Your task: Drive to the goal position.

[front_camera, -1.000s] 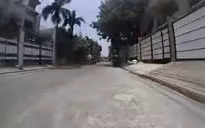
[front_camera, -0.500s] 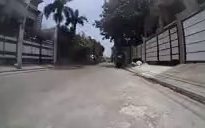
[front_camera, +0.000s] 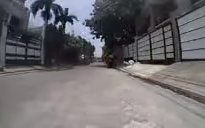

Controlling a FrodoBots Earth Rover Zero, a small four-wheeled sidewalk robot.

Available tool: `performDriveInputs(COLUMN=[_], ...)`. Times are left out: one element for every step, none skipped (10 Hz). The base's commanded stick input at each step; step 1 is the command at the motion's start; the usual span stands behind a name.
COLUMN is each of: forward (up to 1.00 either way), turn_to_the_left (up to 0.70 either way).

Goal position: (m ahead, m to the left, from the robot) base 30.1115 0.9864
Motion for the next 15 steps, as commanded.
performDriveInputs(forward=[0.85,0.85,0.85,0.85,0.85,0.85,0.85,0.85,0.85,0.85,0.85,0.85,0.85,0.85,0.85], turn_to_the_left=[0.0,0.0,0.0,0.0,-0.12,-0.27,-0.34,-0.34,-0.34,-0.04,0.0,0.0,0.0,0.0,0.0])
